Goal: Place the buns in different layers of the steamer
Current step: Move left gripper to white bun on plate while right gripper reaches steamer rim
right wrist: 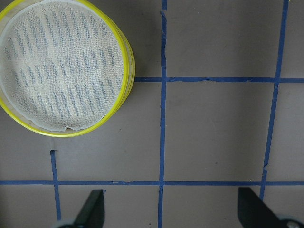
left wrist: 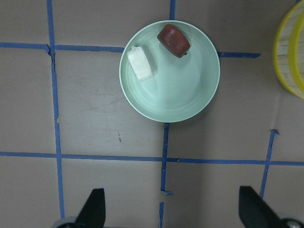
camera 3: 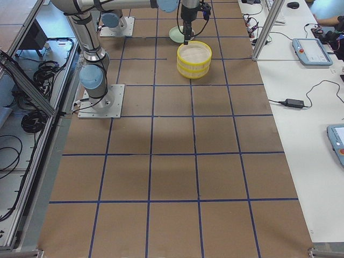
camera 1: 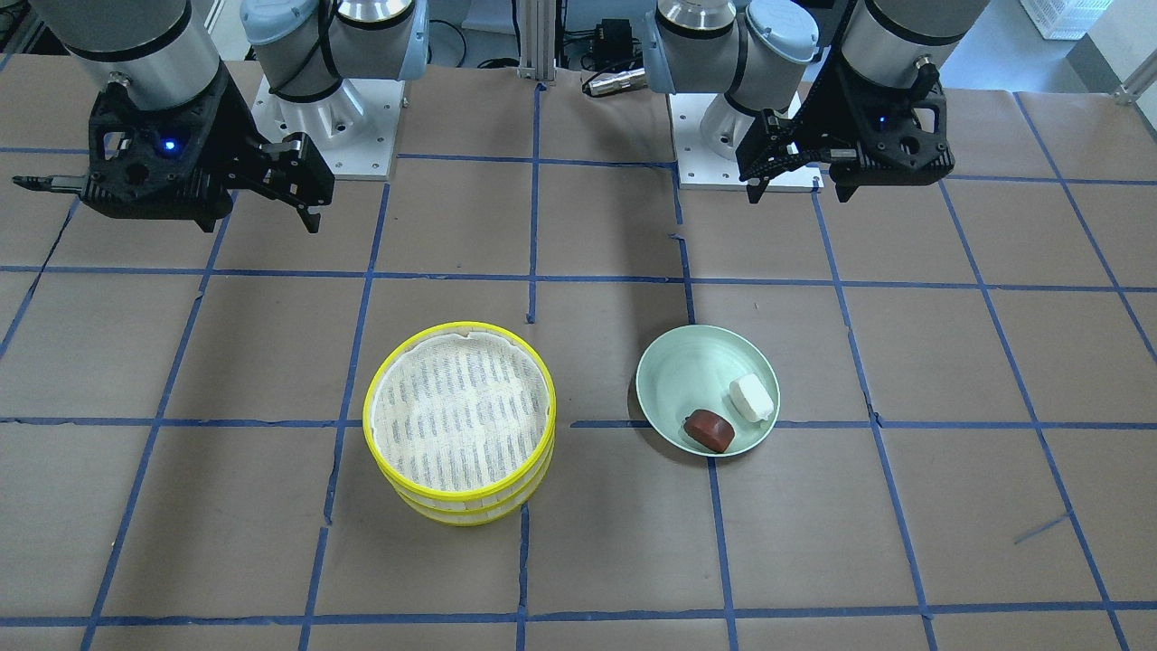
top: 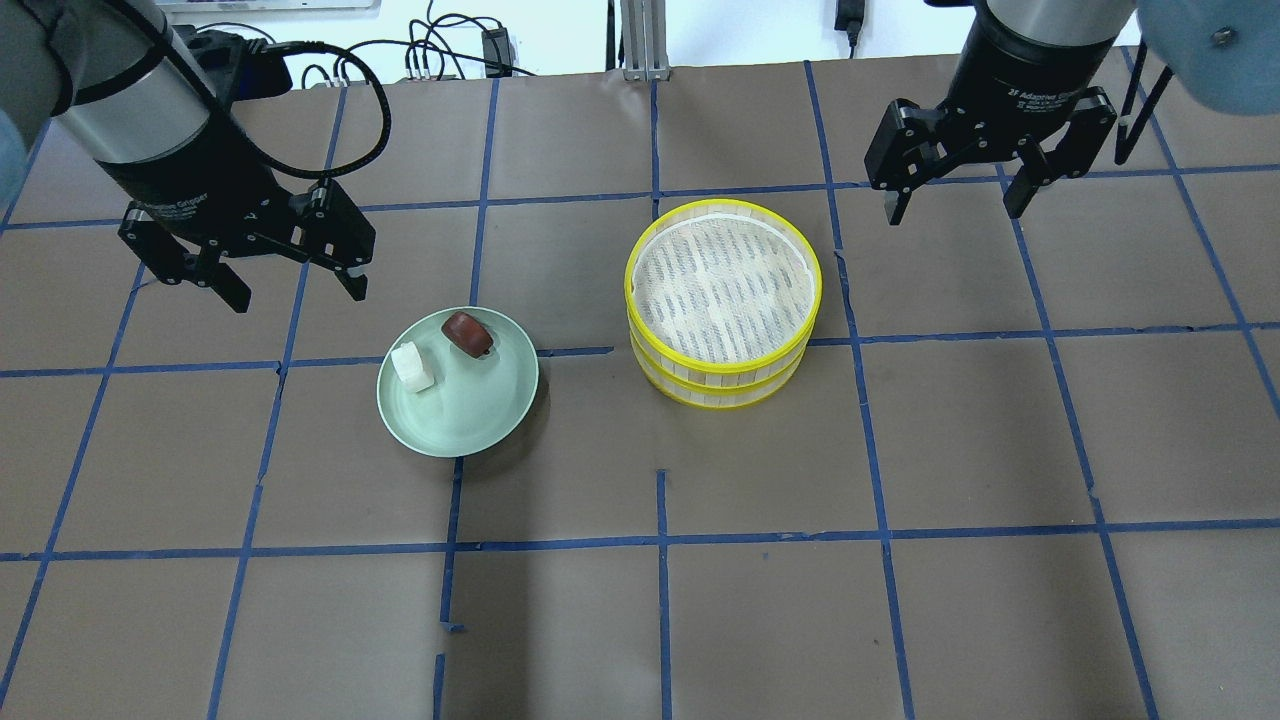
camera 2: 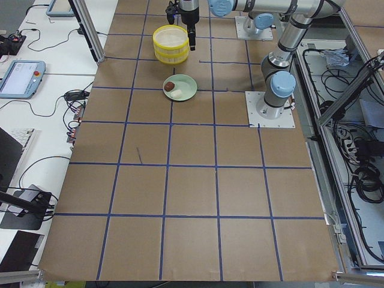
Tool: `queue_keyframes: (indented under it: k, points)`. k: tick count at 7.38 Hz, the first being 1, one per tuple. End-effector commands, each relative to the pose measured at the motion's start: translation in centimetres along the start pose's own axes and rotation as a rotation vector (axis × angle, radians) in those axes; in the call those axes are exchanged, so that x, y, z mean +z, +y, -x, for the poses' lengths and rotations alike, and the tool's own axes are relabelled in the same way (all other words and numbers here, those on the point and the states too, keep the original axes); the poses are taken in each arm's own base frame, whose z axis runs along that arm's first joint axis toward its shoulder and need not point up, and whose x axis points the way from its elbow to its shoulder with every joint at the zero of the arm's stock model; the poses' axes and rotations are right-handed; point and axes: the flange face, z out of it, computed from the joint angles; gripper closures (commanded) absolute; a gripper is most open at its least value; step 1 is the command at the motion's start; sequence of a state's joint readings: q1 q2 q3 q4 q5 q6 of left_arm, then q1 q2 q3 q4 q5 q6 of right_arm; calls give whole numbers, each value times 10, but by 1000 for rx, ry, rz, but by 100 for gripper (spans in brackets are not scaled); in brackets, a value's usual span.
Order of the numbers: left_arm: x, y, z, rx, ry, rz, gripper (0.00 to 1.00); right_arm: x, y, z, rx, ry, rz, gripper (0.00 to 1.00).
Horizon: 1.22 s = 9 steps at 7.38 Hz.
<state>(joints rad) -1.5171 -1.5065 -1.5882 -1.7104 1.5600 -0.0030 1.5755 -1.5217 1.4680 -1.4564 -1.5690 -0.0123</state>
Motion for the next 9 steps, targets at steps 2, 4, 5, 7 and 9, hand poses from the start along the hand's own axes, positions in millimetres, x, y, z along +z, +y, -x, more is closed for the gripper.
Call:
queue_keyframes:
  k: [2,4,5,7,9]
  points:
    - [1,0,0,0,0,2,0,0,0,0,0,0,1,0]
    - [15,-6,-3,7,-4,28,0,10,0,1,-4,-12,13,0]
    - [22,-22,-3,6,0,-23,0,11,-10,-3,-11,-9,-24,0]
    - [76,-57,-2,6,-2,-32,0,49,-45,-3,3,-17,-9,0]
    - [119,-83,3,3,-17,17,0,102,-94,6,7,-33,-44,0]
